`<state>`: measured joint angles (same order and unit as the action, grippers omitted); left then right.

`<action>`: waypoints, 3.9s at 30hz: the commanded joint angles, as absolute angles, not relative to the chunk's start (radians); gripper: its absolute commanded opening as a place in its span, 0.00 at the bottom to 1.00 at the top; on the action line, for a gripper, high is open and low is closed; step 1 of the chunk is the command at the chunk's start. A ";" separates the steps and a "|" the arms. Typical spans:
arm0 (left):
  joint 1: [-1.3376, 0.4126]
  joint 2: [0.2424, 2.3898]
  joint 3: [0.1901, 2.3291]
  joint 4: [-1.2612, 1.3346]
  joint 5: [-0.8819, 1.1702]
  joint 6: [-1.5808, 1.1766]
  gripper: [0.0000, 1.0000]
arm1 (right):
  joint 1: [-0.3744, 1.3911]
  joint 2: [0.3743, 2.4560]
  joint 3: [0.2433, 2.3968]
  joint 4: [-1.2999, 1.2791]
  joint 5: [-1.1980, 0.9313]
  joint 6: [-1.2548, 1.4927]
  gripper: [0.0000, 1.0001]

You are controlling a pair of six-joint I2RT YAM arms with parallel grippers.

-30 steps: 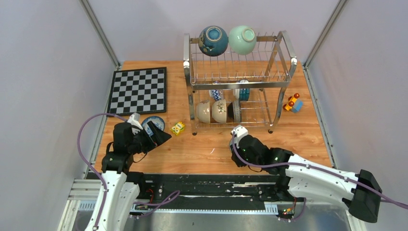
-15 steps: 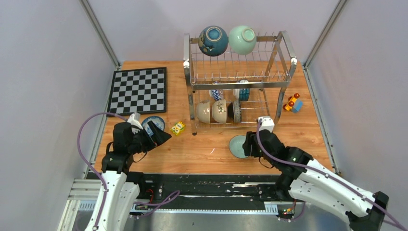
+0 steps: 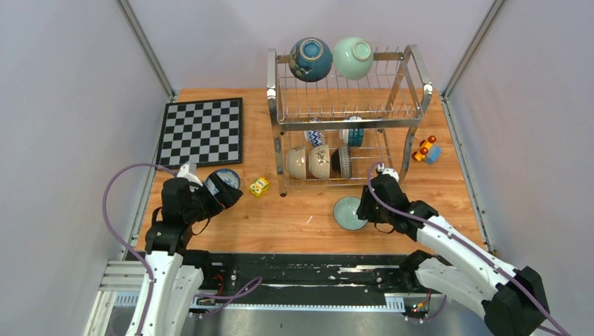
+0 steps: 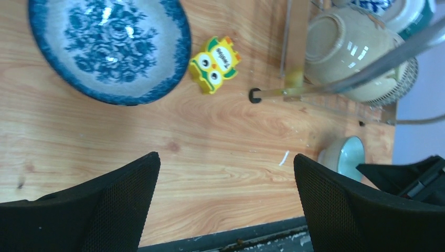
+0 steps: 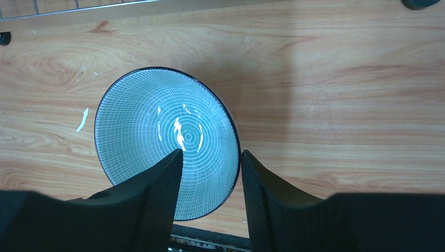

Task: Unload the bowls from the dish rack
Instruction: Pick up the bowl from the center of the board, then place the bowl at the center of the board.

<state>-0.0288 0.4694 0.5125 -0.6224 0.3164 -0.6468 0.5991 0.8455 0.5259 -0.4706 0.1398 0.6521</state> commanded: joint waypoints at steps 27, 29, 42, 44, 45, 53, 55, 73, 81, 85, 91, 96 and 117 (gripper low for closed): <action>-0.043 0.556 0.433 -0.359 0.511 -0.747 1.00 | 0.660 0.822 0.481 -0.413 0.029 0.560 0.00; -0.091 0.518 0.519 -0.492 0.394 -0.653 1.00 | 0.687 0.816 0.495 -0.421 0.033 0.560 0.00; -0.931 0.599 0.592 -0.623 -0.321 -0.826 0.99 | 0.874 0.949 0.620 -0.402 0.141 0.599 0.00; -1.019 0.635 0.608 -0.591 -0.365 -0.877 0.98 | 0.918 0.970 0.642 -0.403 0.180 0.620 0.00; -1.056 0.657 0.613 -0.579 -0.388 -0.903 0.98 | 0.950 0.981 0.651 -0.404 0.195 0.646 0.00; -1.168 0.817 0.660 -0.551 -0.474 -0.991 0.97 | 1.018 1.048 0.692 -0.401 0.217 0.785 0.00; -1.167 0.835 0.658 -0.555 -0.477 -0.995 0.96 | 1.023 1.057 0.703 -0.409 0.227 0.803 0.00; -1.213 0.984 0.684 -0.475 -0.444 -0.973 0.90 | 1.137 1.218 0.817 -0.442 0.293 0.890 0.00; -1.213 1.080 0.710 -0.544 -0.467 -0.947 0.70 | 1.149 1.248 0.853 -0.448 0.307 0.894 0.00; -1.213 1.090 0.697 -0.535 -0.468 -0.950 0.62 | 1.162 1.254 0.865 -0.448 0.317 0.896 0.00; -1.213 1.112 0.691 -0.532 -0.481 -0.948 0.53 | 1.180 1.279 0.894 -0.455 0.332 0.899 0.00; -1.213 1.107 0.683 -0.525 -0.486 -0.954 0.42 | 1.200 1.315 0.926 -0.454 0.340 0.904 0.00; -1.210 0.984 0.705 -0.671 -0.640 -0.963 0.00 | 1.224 1.242 0.986 -0.517 0.341 0.614 0.68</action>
<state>-1.2076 1.0534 0.6727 -0.5945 -0.5179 -0.9680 1.2098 1.3144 0.9588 -0.4500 0.3061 0.7635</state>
